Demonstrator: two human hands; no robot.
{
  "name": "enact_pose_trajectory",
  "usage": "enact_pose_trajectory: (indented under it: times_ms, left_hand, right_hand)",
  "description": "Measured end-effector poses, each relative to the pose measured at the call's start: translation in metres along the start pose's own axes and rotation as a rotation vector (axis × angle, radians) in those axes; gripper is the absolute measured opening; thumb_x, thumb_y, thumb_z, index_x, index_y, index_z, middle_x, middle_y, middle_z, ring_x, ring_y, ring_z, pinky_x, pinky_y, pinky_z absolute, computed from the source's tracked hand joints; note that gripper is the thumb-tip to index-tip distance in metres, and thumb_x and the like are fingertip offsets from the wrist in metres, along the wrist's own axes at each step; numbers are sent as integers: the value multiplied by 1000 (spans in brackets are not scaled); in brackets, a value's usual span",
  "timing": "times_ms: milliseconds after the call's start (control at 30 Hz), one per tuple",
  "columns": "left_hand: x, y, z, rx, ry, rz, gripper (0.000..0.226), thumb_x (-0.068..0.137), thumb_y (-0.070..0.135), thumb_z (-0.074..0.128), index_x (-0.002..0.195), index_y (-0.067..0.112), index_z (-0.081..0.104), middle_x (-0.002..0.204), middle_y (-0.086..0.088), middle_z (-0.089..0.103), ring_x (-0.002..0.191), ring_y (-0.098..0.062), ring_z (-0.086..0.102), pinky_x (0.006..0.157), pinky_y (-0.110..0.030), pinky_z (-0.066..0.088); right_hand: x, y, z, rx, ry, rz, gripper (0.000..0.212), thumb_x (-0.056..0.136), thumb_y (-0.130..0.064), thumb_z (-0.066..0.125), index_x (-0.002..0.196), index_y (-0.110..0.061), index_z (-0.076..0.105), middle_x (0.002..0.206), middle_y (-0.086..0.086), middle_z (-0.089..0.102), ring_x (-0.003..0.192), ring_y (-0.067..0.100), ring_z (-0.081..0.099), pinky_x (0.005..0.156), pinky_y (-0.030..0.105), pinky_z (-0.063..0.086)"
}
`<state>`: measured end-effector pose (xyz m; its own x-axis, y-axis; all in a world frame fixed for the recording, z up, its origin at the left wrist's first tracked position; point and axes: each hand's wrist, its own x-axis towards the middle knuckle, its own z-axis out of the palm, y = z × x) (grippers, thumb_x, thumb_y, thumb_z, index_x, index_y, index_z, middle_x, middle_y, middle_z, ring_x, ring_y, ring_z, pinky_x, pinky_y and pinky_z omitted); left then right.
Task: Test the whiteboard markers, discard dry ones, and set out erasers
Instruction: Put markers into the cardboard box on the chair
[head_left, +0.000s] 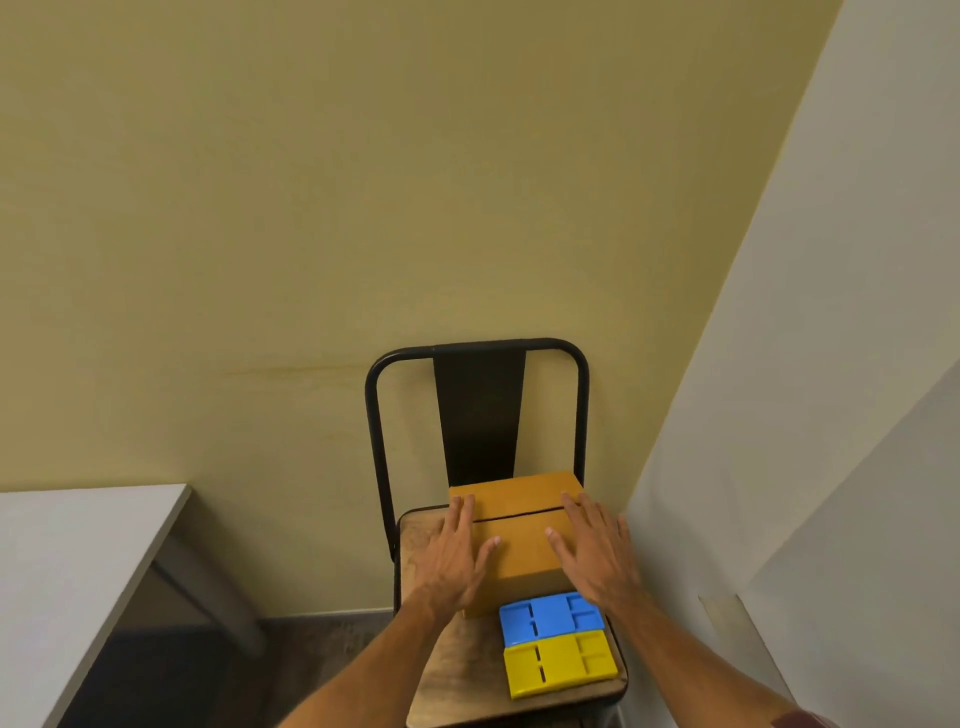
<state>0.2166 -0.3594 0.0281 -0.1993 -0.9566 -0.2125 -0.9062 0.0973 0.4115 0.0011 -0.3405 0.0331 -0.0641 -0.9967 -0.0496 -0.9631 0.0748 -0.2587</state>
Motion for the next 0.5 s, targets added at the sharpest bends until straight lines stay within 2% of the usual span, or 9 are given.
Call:
enact_pose_trajectory:
  times_ms: [167,300,400,500]
  left_hand:
    - [-1,4,3,-43,47,-2,78,96,63,28,155,23,-4,164,-1,4,146,-22,25,118,-39,22]
    - [-3,7,0,-70,94,2,76,96,62,27,155,23,1,163,0,13,144,-21,29,116,-38,25]
    - [-3,7,-6,-163,141,11,77,92,65,25,155,24,5,160,0,23,138,-21,39,110,-39,35]
    - [1,9,-18,-275,214,24,78,90,66,31,154,24,13,156,-1,31,136,-22,42,108,-41,39]
  right_hand:
    - [10,0,4,121,19,-17,63,95,-55,34,149,-24,21,156,2,19,141,22,21,114,36,20]
    - [12,2,1,171,106,-10,63,95,-49,42,148,-20,25,152,7,25,136,23,28,109,36,30]
    - [12,3,-4,197,192,0,61,93,-46,47,145,-18,31,140,10,36,125,21,37,99,33,40]
    - [14,3,-8,206,243,-1,60,90,-48,53,140,-17,38,127,8,46,115,19,44,91,29,41]
